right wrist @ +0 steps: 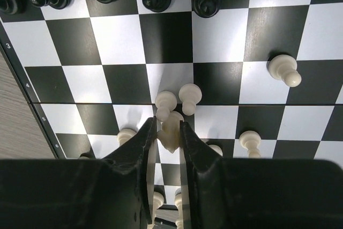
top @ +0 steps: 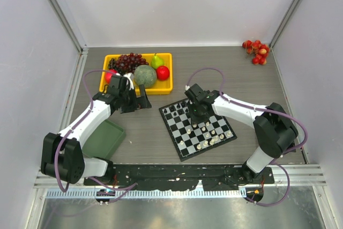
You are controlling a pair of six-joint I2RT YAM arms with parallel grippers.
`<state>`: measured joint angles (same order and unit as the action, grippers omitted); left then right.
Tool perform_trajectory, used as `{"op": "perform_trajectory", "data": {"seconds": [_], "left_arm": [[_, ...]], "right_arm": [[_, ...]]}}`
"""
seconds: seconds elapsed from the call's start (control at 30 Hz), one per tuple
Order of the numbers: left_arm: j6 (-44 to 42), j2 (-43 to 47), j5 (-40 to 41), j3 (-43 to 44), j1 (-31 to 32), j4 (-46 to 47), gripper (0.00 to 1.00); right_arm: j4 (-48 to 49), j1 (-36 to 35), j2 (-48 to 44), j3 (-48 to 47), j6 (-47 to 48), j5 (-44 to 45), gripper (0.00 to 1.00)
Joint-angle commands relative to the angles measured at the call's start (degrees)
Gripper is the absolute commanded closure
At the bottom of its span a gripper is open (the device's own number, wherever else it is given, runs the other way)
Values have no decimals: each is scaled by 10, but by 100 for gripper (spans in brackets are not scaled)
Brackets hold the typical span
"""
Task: Set up the chess pieces on the board
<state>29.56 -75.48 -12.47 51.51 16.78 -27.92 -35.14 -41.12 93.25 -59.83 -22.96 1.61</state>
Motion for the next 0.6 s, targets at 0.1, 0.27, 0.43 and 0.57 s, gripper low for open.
{"op": "perform_trajectory", "data": {"seconds": [0.1, 0.27, 0.43, 0.57], "left_arm": [[-6, 1, 3, 2, 1, 13, 1], [-4, 1, 3, 0, 1, 13, 1], [-3, 0, 3, 2, 1, 14, 1], [-2, -1, -3, 1, 1, 17, 1]], "right_arm": [[-12, 2, -47, -3, 4, -2, 82], [-29, 1, -91, -3, 23, -8, 83], [-32, 1, -140, 30, 47, -70, 82], [-19, -4, -178, 65, 52, -120, 82]]}}
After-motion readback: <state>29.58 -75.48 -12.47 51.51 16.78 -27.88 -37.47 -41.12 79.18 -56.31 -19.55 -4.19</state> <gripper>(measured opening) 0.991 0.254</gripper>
